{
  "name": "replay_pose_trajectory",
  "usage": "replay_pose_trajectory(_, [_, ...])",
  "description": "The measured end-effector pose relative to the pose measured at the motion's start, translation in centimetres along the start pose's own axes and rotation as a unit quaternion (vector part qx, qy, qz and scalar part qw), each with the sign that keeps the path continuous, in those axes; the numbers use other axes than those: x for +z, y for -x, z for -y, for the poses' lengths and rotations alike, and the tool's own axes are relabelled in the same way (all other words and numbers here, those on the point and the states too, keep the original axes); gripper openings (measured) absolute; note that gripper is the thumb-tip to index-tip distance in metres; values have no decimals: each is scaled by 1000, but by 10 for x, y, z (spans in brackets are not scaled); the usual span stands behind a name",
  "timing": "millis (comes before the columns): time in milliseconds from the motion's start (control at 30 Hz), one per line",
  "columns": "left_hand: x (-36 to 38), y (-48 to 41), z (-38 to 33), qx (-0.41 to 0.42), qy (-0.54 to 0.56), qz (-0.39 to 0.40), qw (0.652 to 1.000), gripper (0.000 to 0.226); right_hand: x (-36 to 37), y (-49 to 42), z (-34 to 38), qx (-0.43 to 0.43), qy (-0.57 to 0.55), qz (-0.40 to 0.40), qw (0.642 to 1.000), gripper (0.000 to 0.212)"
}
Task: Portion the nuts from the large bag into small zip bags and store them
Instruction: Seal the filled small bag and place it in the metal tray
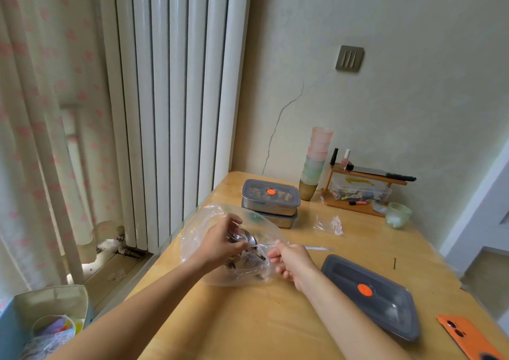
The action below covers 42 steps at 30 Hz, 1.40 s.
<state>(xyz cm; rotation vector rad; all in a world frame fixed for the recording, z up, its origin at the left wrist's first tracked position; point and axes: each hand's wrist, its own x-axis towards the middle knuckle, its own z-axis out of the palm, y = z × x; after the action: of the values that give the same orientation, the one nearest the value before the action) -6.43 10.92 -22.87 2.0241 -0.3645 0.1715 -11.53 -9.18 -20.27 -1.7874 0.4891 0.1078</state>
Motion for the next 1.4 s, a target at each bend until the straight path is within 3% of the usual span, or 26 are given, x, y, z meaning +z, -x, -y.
replay_pose_trajectory(67, [0,1,0,4,11,11,1000,57,1,5,1,-50,36,20,998,38])
replay_pose_trajectory(200, [1,2,0,8,25,25,999,65,8,17,8,-230,86,43,968,9])
replay_pose_trajectory(300, [3,4,-1,14,34,35,999,71,16,21,14,-327,143,69,932,18])
replay_pose_trajectory(533, [0,11,0,-1,44,61,997,98,29,9,20,-363,339,5,868,12])
replay_pose_trajectory(633, [-3,12,1,-12,90,78,993,103,29,5,24,-407,319,-48,855,10])
replay_pose_trajectory(767, [-7,15,-3,-26,96,89,991,80,29,3,23,-468,267,-82,839,10])
replay_pose_trajectory(900, [-8,16,-5,-45,111,83,989,61,26,-1,18,-394,321,-26,861,8])
replay_pose_trajectory(1000, [-6,17,-7,-58,120,80,988,60,22,0,18,-349,333,27,876,8])
replay_pose_trajectory(1100, [-6,17,-7,-66,121,72,988,61,21,0,18,-346,336,20,876,13])
replay_pose_trajectory(1233, [-8,16,-3,-60,126,66,988,57,20,0,21,-411,272,-49,869,13])
replay_pose_trajectory(1300, [-8,16,-2,-55,118,70,989,52,20,-1,22,-419,274,-36,865,11])
replay_pose_trajectory(1400, [-6,17,0,-52,89,85,991,37,22,-5,17,-365,339,9,867,10])
